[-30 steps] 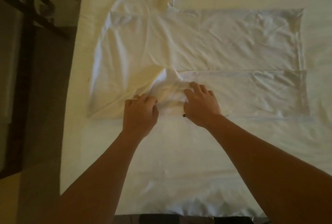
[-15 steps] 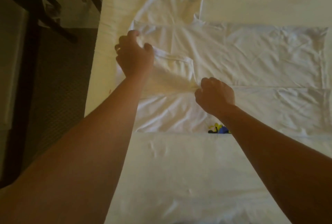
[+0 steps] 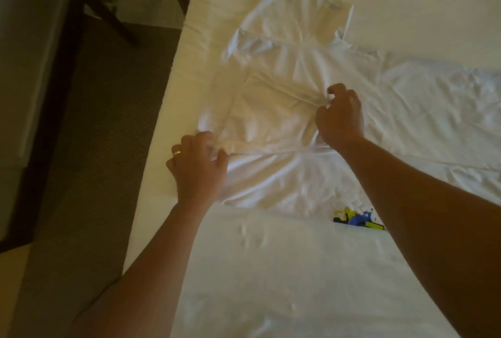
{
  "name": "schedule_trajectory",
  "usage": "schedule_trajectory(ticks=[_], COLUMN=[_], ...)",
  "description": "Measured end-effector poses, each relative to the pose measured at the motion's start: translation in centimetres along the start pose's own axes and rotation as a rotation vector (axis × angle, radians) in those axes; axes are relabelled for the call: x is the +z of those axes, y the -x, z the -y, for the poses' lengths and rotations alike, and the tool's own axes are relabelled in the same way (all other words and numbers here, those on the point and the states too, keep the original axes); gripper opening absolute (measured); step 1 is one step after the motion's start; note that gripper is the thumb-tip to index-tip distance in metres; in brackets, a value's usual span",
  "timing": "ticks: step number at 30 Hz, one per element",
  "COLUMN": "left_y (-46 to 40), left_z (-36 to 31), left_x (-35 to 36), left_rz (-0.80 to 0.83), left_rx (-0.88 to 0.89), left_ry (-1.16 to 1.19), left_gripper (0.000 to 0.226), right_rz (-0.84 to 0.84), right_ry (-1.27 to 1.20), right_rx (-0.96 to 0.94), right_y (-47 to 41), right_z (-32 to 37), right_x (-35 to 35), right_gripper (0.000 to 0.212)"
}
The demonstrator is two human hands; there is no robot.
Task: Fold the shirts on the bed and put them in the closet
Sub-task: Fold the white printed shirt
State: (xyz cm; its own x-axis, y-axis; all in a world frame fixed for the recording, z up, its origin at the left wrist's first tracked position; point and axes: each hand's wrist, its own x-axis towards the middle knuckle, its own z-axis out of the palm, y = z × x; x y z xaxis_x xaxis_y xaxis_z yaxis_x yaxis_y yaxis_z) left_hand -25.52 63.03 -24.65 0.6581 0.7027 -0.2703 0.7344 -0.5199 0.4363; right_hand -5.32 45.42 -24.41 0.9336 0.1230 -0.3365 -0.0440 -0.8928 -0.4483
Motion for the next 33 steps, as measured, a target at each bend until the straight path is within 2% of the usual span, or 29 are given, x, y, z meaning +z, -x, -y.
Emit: schedule_trajectory(ticks=[2, 4, 6, 9, 12, 16, 18, 21, 24, 27, 30, 32, 33], left_y=[1.3, 2.5, 3.5, 4.2, 4.2, 4.1, 3.9, 3.6, 3.3, 3.6, 4.2, 4.7, 4.9], left_z=[1.1, 2.3, 3.5, 4.8, 5.4, 5.8, 5.9, 6.2, 6.4, 6.5, 5.3, 3.9, 3.3], left_x=[-0.6, -1.2, -1.4, -1.7, -2.2, -3.2, -3.4, -3.5, -3.3, -2.9, -2.2, -1.2, -0.4], left_rz=[-0.020, -0.042, -0.058, -0.038, 0.026, 0.101, 0.126, 0.117, 0.094, 0.013, -0.143, -0.208, -0.186], left_rx=[0.033, 0.069, 0.074, 0.038, 0.019, -0.019, -0.046, -0.118, -0.149, -0.116, -0.073, 0.082, 0.186], left_ry=[0.012, 0.002, -0.013, -0.042, -0.089, -0.105, -0.104, -0.053, -0.067, -0.152, -0.309, -0.313, -0.300], left_gripper=[0.029, 0.023, 0.017, 0.026, 0.035, 0.031, 0.030, 0.026, 0.021, 0.016, 0.030, 0.037, 0.040], right_rz=[-0.052, 0.032, 0.211, 0.354, 0.330, 0.278, 0.245, 0.150, 0.133, 0.144, 0.041, -0.054, -0.079], right_ry=[0.206, 0.203, 0.198, 0.371, 0.520, 0.574, 0.527, 0.395, 0.299, 0.238, 0.251, 0.271, 0.296], right_rx=[-0.276, -0.473, -0.556, -0.672, -0.680, -0.652, -0.597, -0.495, -0.515, -0.587, -0.674, -0.740, -0.758], right_y=[1.2, 1.8, 1.9, 1.8, 1.1, 0.4, -0.1, -0.9, -1.4, -1.2, -0.3, 0.8, 1.3], right_z=[1.4, 3.9, 6.6, 9.5, 10.7, 11.7, 12.0, 11.9, 11.0, 9.9, 8.5, 7.2, 6.5], right_x=[0.6, 1.5, 2.8, 4.9, 5.7, 5.6, 5.6, 5.5, 6.0, 6.6, 6.8, 7.0, 7.1], right_gripper=[0.044, 0.044, 0.050, 0.058, 0.045, 0.026, 0.019, 0.020, 0.025, 0.042, 0.046, 0.042, 0.042])
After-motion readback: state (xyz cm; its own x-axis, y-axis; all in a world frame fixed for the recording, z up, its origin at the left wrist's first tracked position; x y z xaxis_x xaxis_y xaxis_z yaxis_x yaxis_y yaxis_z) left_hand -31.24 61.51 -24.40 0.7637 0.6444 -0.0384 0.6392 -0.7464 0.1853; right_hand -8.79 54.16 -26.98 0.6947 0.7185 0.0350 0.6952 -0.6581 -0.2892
